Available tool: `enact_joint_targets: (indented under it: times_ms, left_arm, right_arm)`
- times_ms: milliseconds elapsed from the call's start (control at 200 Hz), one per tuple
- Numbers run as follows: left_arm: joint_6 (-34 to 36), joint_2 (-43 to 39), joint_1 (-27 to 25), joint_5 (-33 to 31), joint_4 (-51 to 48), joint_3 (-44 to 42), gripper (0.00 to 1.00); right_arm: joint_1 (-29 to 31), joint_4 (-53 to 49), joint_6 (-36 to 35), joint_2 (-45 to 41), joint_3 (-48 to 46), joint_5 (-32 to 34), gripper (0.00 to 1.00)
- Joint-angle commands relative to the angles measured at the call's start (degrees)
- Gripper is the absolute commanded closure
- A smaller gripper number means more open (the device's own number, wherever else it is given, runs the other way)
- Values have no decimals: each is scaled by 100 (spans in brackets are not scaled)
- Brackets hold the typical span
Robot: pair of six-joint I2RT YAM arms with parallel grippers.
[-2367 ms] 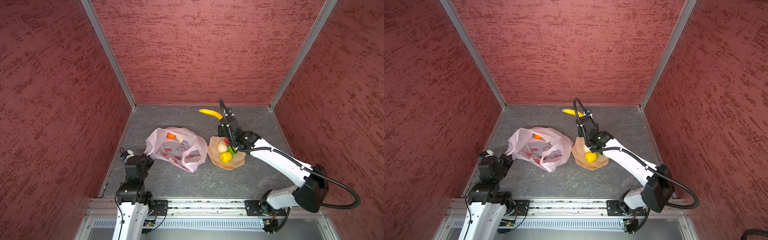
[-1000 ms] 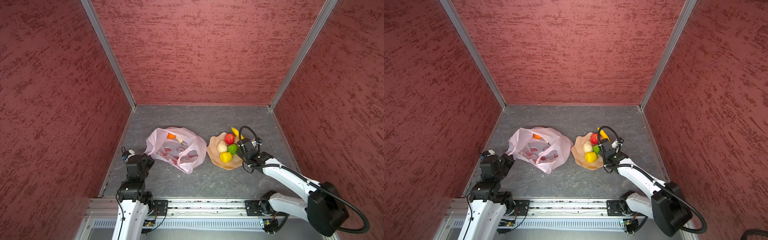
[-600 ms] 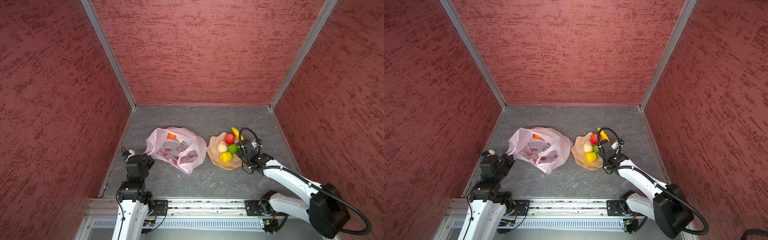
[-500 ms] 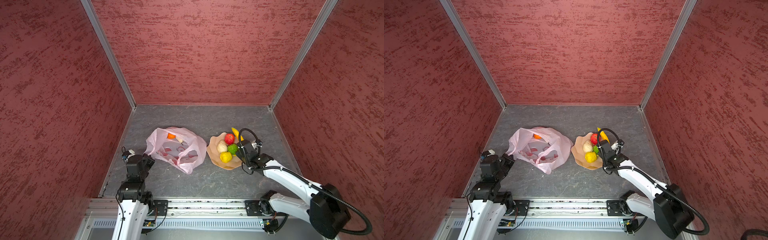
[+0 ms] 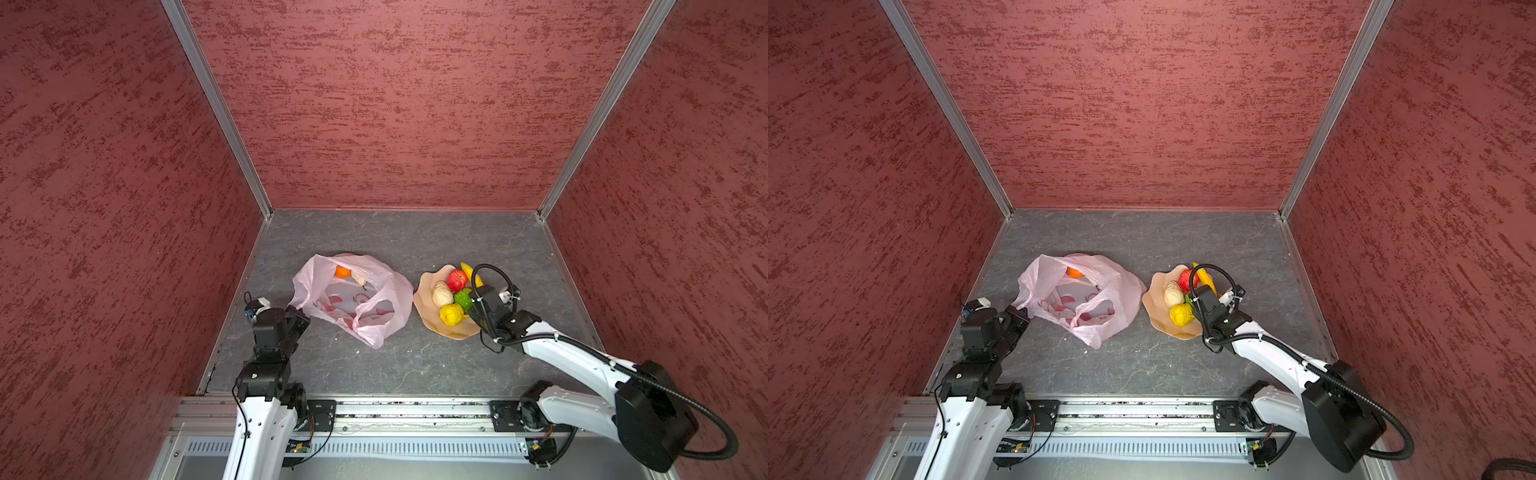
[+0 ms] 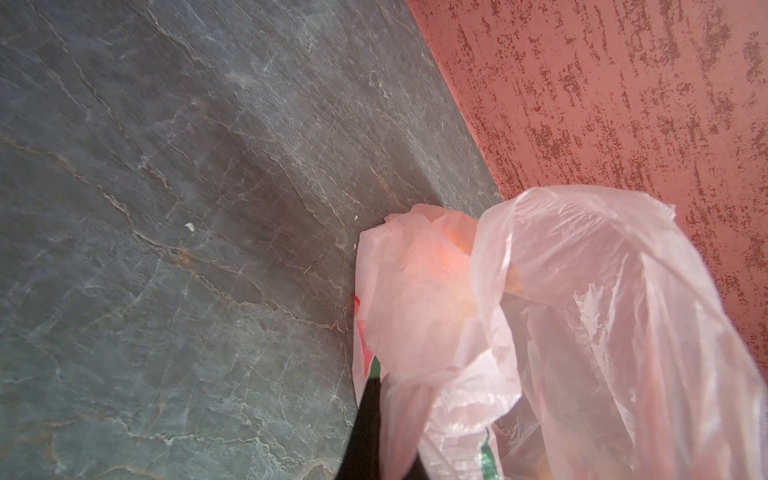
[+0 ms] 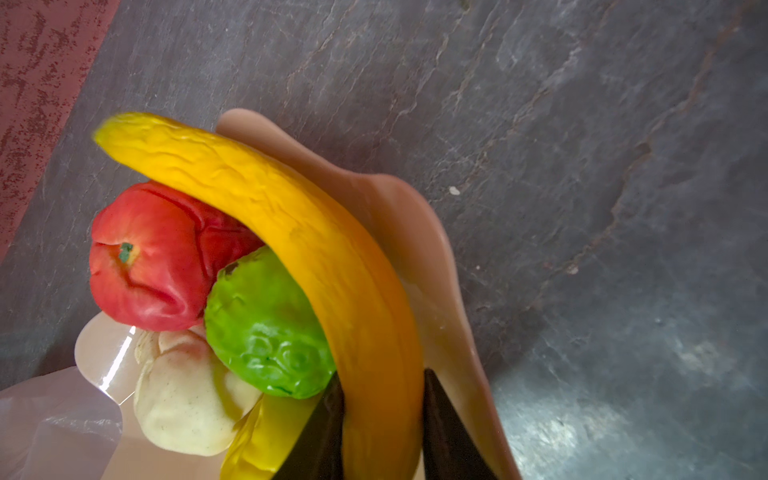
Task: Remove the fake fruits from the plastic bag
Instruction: 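Lower the banana onto the bowl fruits and open the right gripper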
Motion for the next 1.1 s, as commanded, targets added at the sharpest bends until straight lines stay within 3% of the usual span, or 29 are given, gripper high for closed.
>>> enact_joint_targets:
  times_ms: [0,396,661,872,1092]
  left_arm:
    - [71,15,1,37,101,57,100]
    - [147,32,1,34,47,146,100]
    - [285,90,-1,200,-56,199,100]
    - [247,77,-8,442,-88,122,100]
    - [218,20,-15,440,-114,137,100]
  right_arm:
    - [32,165,141,34,-37,-3,66]
    - [83,64,-40,41,228,33,51]
    - [883,-1386,-231,442,1612,1086,40]
    - [1407,-2179,-503,1038,2893,1893,37]
    - [1481,-1655,-662,722,2578,1843,41]
